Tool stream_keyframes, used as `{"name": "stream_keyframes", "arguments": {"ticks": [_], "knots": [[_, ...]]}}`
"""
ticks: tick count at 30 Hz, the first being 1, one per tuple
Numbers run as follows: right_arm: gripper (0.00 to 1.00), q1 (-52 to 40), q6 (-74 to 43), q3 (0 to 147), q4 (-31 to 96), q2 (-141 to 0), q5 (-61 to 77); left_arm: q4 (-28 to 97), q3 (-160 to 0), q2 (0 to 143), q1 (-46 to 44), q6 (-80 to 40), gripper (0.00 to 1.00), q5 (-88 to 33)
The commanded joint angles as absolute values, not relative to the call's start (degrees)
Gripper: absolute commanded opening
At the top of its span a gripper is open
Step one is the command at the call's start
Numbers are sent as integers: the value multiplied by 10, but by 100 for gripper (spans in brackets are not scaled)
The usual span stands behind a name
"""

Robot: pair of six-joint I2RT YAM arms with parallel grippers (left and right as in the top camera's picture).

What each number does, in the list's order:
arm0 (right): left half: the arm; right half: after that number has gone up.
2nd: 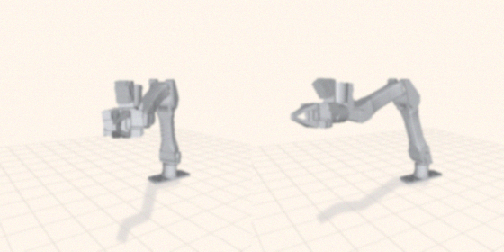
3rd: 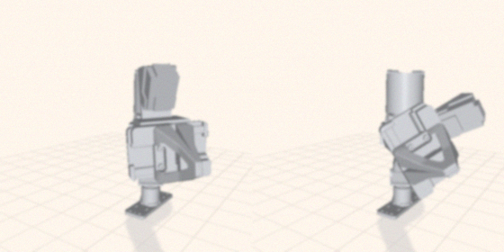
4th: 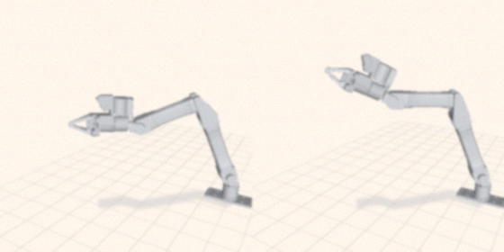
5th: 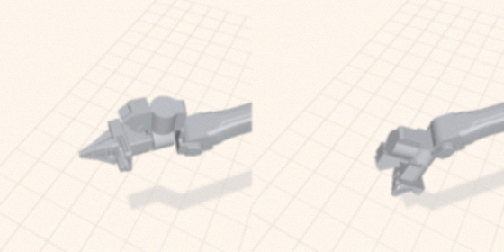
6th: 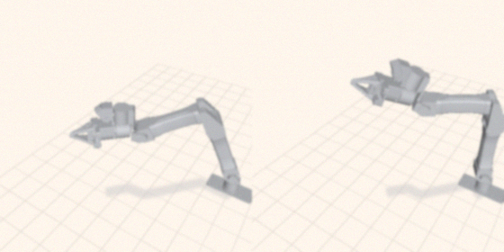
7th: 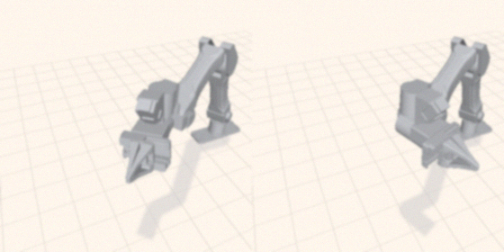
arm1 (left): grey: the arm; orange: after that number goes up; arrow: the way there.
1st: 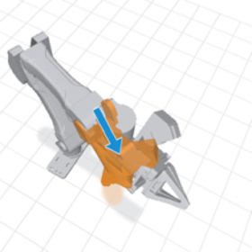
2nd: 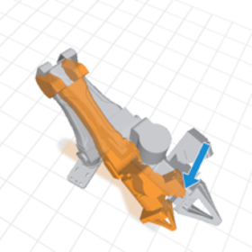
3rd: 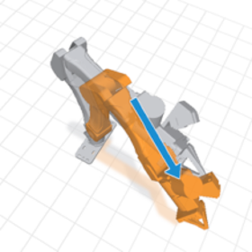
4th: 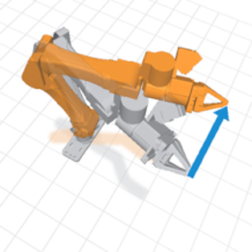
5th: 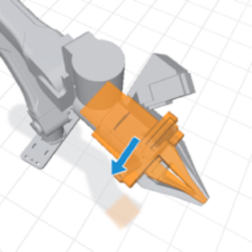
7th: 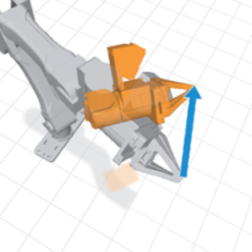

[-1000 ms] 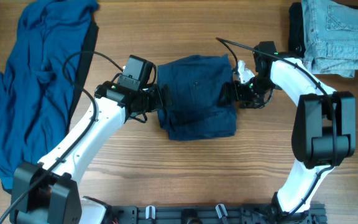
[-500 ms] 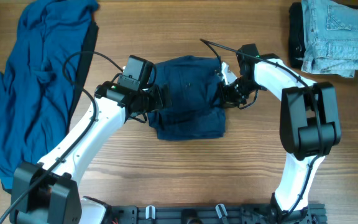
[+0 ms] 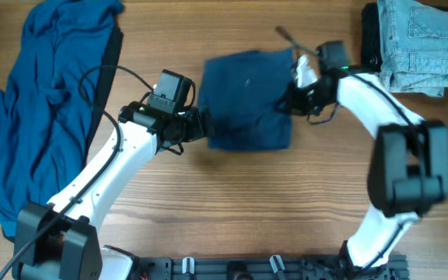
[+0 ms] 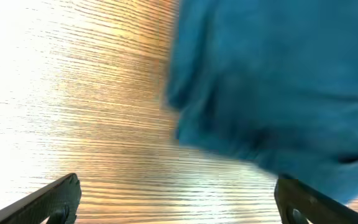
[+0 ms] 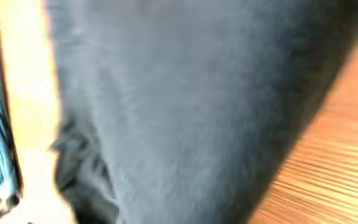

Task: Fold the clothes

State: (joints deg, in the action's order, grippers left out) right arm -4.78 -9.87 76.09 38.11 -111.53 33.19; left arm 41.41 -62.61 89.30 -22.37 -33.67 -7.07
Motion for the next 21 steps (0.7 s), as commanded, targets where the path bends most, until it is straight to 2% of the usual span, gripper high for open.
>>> {"name": "stream_keyframes", "arguments": {"ticks": [1,8,21], "knots": [[4,-21,-105,778,375,-1030,302,414,-622,889,-221,-330,100,-63],[4,33,-105,829,369,-1005,294,415,-622,889,-221,-330,100,-63],[4,103,-172,911,242,-1006,300,414,-622,889,-221,-330,100,-63]]}}
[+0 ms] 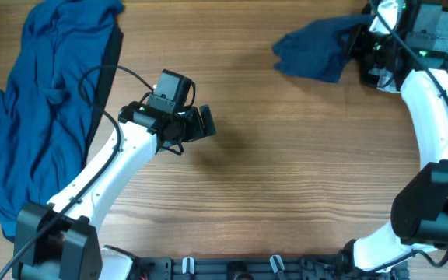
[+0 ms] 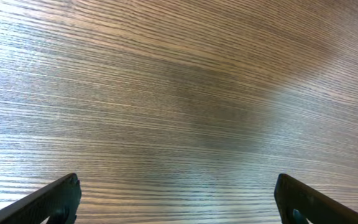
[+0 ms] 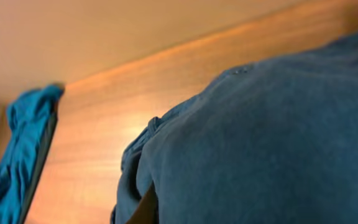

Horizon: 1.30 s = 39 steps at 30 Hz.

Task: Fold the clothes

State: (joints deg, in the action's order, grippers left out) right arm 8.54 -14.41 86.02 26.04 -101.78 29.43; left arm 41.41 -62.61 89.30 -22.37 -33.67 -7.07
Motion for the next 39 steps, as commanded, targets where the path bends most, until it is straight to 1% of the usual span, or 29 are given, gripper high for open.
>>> {"name": "stream_keyframes", "arguments": {"ticks": [1,4,7,12,16,18,20,22,25,27,29,31,33,35,37,39], "knots": [[4,114,-183,934,239,-1007,301,415,-622,889,-221,-330,100,-63],[4,135,-210,971,207,-1007,323,415,-622,889,-221,-330,100,-63],[4,166,-269,992,106,-1008,329,415,-622,889,-221,-330,100,-63],[4,207,-317,992,13,-1026,326,415,-622,889,-221,-330,100,-63],[4,250,-390,994,-102,-1058,348,415,-622,889,-221,-330,100,-63],[4,260,-406,994,-152,-1075,353,415,-622,889,-221,-330,100,-63],[4,262,-404,994,-174,-1091,355,415,-622,889,-221,-331,100,-63],[4,262,-383,994,-179,-1108,361,415,-622,889,-221,-333,100,-63],[4,262,-384,994,-177,-1138,387,415,-622,889,-221,-333,100,-63],[4,262,-352,994,-182,-1142,412,415,-622,889,-221,-333,100,-63],[4,262,-312,994,-137,-1142,429,415,-622,889,-221,-333,99,-66],[4,262,-315,994,-81,-1142,447,415,-622,889,-221,-335,100,-70],[4,260,-332,994,-60,-1140,484,415,-622,889,-221,-335,100,-70],[4,252,-376,994,-55,-1129,538,415,-622,889,-221,-335,100,-70],[4,238,-426,994,-56,-1112,603,415,-622,889,-221,-335,100,-70],[4,212,-469,994,-74,-1094,699,415,-622,889,-221,-335,100,-70]]}}
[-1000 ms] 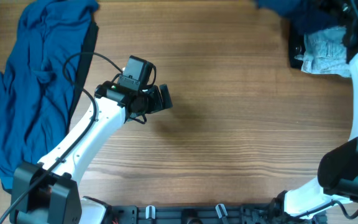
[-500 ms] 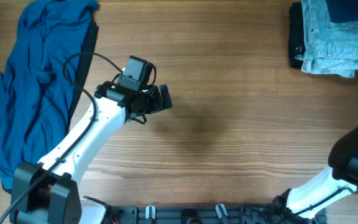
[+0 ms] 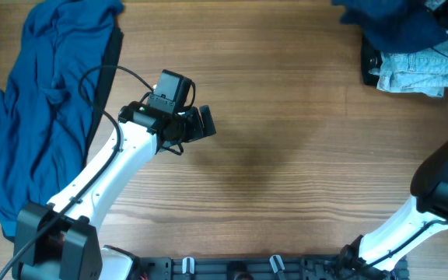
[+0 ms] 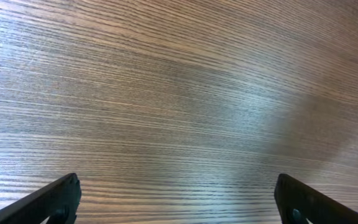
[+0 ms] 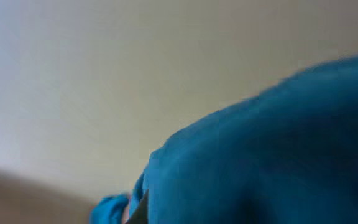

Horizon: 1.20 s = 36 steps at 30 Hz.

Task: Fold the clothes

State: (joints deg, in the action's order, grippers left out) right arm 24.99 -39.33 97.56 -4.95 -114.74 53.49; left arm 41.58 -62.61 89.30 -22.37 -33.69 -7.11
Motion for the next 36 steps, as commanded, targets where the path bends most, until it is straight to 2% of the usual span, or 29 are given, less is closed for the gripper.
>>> {"name": "stream_keyframes", "arguments": {"ticks": [1,2,6,11,16,18,23,26,29,36], "knots": [[4,200,-486,994,-84,-1090,731,414,-622,889,-221,-335,100,-70],[4,159,-542,994,-127,-1089,828,414,-622,889,-221,-334,100,-70],[4,95,-549,991,-135,-1093,930,414,-622,889,-221,-334,100,-70],[4,53,-551,988,-147,-1097,923,414,-622,889,-221,-334,100,-70],[4,34,-787,988,-381,-1096,811,414,-622,889,-221,-334,100,-70],[4,34,-811,988,-378,-1096,731,414,-622,889,-221,-335,100,-70],[4,28,-663,995,-30,-1096,313,415,-622,889,-221,-335,100,-90],[4,17,-546,995,101,-1096,181,415,-622,889,-221,-334,100,-91],[4,12,-404,995,228,-1096,124,408,-622,889,-221,-334,100,-91],[4,-3,-170,995,487,-1096,185,401,-622,889,-221,-335,100,-91]]}}
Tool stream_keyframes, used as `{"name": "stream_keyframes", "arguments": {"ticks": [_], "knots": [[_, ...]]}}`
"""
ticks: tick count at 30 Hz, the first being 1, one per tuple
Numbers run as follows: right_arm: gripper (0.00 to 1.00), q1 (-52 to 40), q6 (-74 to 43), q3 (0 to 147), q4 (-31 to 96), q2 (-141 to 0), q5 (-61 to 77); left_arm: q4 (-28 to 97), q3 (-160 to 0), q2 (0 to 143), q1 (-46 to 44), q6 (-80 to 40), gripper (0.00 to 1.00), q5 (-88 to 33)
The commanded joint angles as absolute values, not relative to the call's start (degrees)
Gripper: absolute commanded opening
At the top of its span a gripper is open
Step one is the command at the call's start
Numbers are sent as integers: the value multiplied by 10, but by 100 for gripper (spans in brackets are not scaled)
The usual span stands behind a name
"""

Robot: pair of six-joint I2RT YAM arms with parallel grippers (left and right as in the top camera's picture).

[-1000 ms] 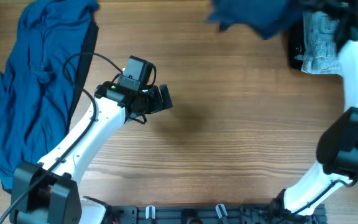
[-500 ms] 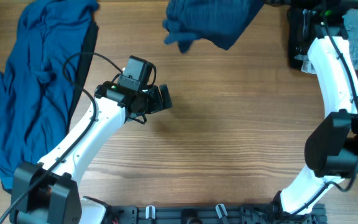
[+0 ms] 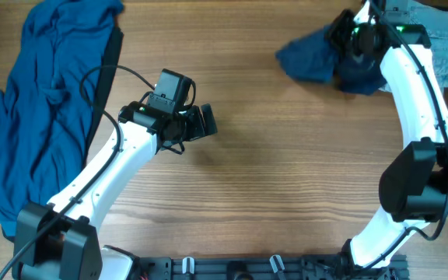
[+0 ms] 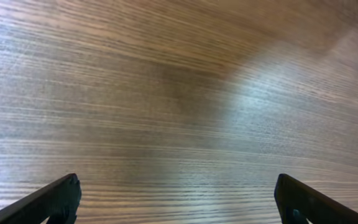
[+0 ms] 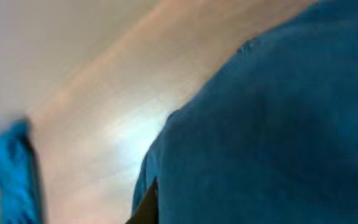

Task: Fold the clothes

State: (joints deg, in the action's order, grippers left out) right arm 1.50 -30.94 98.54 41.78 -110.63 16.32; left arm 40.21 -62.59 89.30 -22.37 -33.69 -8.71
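A dark navy garment (image 3: 317, 58) hangs bunched at the back right, and my right gripper (image 3: 350, 40) is shut on it; in the right wrist view the navy cloth (image 5: 278, 137) fills the frame and hides the fingers. A large crumpled blue garment (image 3: 41, 93) lies at the far left. Folded light denim (image 3: 446, 39) sits in the back right corner. My left gripper (image 3: 206, 121) stands open over bare wood near the middle; its fingertips (image 4: 58, 199) are wide apart with nothing between them.
The wooden table (image 3: 286, 171) stretches between the two arms. A black cable (image 3: 111, 74) loops from the left arm beside the blue garment. A dark strip (image 3: 111, 47) lies along that garment's right edge.
My right gripper has come back left and lower with the navy garment, from the top right corner over the denim to just left of the denim stack. The left arm has not moved.
The navy garment lay folded mid-table with both grippers at its sides. Then my right gripper held it bunched at the back right, and the left stood open on bare wood. Later it was over the denim in the corner, and now hangs left of it.
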Motion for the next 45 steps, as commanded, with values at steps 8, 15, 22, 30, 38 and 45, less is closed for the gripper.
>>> {"name": "stream_keyframes", "arguments": {"ticks": [8,15,22,30,38,45], "knots": [[4,-63,-170,995,682,-1096,72,401,-622,889,-221,-334,100,-91],[5,-104,-259,967,740,-1096,25,401,-622,889,-221,-334,100,-91],[4,-104,-358,758,614,-1096,57,399,-622,889,-221,-334,100,-91],[12,-81,-396,742,586,-1085,41,397,-622,889,-221,-334,100,-91],[100,-24,-376,742,618,-941,15,394,-622,889,-221,-334,100,-91],[100,-22,-490,635,560,-940,43,395,-622,889,-221,-334,100,-91]]}}
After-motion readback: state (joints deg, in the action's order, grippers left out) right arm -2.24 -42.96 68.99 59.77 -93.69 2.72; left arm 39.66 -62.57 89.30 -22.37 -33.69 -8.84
